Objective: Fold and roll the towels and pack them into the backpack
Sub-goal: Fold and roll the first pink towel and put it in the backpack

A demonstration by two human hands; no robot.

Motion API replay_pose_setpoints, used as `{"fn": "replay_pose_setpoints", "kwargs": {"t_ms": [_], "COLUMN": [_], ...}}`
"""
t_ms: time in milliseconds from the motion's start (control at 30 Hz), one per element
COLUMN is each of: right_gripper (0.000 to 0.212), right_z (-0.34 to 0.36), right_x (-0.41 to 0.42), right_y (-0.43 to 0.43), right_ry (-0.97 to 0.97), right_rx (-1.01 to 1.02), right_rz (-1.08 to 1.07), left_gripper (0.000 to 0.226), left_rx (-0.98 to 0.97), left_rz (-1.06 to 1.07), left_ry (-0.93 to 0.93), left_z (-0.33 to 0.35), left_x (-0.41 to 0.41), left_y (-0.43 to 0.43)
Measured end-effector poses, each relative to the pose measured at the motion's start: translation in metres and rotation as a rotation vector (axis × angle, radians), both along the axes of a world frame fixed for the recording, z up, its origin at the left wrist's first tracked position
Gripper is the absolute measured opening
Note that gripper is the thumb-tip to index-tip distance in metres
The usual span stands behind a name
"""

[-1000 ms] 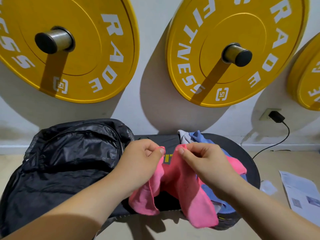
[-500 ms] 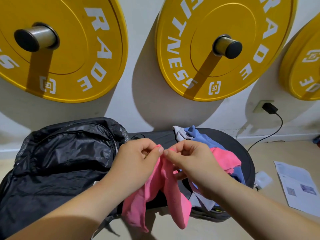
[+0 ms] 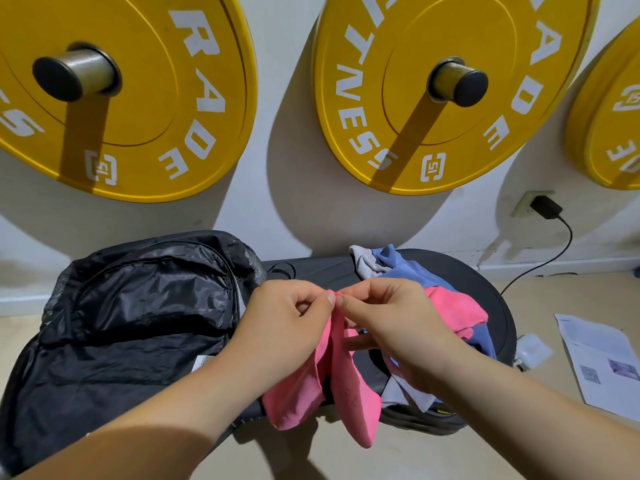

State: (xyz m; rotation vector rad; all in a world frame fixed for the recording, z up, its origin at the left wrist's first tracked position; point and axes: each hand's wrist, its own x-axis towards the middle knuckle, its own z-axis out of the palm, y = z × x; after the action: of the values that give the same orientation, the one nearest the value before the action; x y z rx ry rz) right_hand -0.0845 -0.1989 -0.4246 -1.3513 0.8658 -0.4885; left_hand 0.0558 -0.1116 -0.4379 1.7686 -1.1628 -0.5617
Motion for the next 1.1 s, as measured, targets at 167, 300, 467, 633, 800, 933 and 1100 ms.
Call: {"fn": "replay_pose_setpoints", "kwargs": {"t_ms": [167, 300, 467, 633, 800, 933, 1100], "right_gripper": [0.016, 0.039, 0.034, 0.028, 0.024, 0.036, 0.037], "right_z": [-0.001, 0.002, 0.007, -0.001, 0.008, 0.017, 0.015], "right_x": [-0.001, 0.001, 0.004, 0.002, -0.005, -0.008, -0.014], "right_y": [0.002, 0.006, 0.016, 0.001, -0.004, -0.002, -0.018], "right_ry": [-0.013, -0.059, -0.152, 0.001, 0.071, 0.025, 0.269], "right_rx": [-0.002, 0.134, 0.213, -0.111, -0.365, -0.389, -0.622], "right_rz": [0.059, 0.150, 0.242, 0.073, 0.318, 0.392, 0.400], "left_gripper": [0.023, 0.008, 0.011, 0.016, 0.010, 0.013, 0.012], "left_rx": [0.031, 0.028, 0.013, -0.024, -0.137, -0.283, -0.368], "left_rz": [-0.038, -0.001, 0.058, -0.019, -0.144, -0.120, 0.036], "left_ry": [0.023, 0.097, 0.061, 0.114, 0.429, 0.493, 0.378], "left_z": [-0.002, 0.002, 0.002, 0.019, 0.042, 0.057, 0.056], "left_x": [0.000, -0.002, 0.005, 0.013, 0.014, 0.018, 0.026], "left_y": [0.002, 0.003, 0.006, 0.010, 0.020, 0.022, 0.020]}}
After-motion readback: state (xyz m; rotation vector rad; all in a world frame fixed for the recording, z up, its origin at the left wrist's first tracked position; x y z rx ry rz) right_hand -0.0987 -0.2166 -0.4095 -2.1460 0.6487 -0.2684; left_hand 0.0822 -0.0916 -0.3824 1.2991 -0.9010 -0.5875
